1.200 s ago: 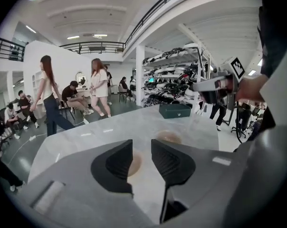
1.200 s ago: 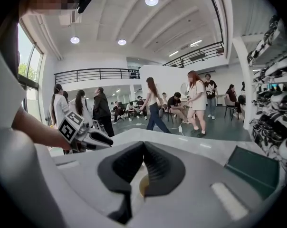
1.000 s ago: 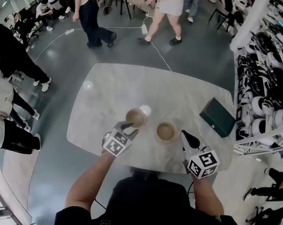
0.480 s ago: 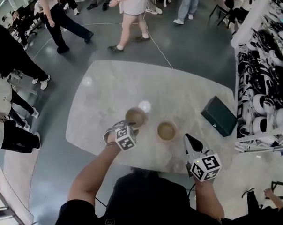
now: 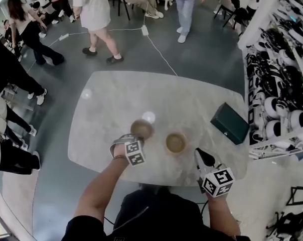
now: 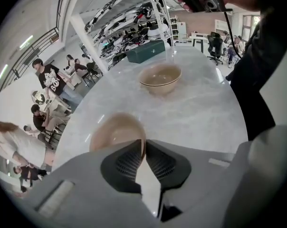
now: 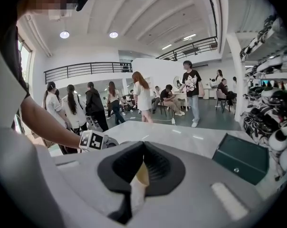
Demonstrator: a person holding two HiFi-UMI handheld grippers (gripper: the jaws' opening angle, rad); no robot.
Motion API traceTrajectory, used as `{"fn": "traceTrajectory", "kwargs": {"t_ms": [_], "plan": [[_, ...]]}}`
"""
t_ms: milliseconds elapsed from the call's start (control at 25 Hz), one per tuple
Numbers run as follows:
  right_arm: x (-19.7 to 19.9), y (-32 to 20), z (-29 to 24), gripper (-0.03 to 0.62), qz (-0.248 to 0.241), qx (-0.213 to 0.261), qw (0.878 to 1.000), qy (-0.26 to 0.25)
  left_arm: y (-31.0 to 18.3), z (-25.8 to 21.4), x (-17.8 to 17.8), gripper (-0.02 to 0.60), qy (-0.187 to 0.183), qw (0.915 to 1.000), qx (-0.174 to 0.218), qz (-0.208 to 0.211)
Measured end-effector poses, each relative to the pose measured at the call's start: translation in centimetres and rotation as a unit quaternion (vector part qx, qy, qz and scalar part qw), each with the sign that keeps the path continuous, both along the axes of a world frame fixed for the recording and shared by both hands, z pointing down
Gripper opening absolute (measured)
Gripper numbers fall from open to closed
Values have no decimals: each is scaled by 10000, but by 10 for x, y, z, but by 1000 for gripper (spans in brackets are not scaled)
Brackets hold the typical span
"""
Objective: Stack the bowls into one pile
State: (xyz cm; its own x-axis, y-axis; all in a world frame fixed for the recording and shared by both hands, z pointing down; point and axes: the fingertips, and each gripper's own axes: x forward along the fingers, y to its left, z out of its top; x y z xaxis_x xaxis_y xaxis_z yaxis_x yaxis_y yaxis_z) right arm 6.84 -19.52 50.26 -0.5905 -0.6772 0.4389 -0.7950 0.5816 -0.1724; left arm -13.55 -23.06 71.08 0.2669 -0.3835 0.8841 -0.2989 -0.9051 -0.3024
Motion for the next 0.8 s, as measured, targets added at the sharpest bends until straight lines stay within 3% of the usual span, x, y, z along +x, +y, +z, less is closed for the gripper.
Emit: {"fn": "traceTrajectory", "kwargs": {"t_ms": [200, 360, 800], "plan": [[-6, 10, -8, 5, 164, 86, 9998, 113, -3, -10, -6, 21, 272, 9996, 106, -33], [-8, 17, -14, 5, 332, 143, 9992, 166, -2, -26, -11, 21, 776, 9966, 68, -260], [-21, 15, -31, 5, 253, 380, 9989, 70, -5, -99, -32, 21, 1867, 9763, 363, -1031]]}}
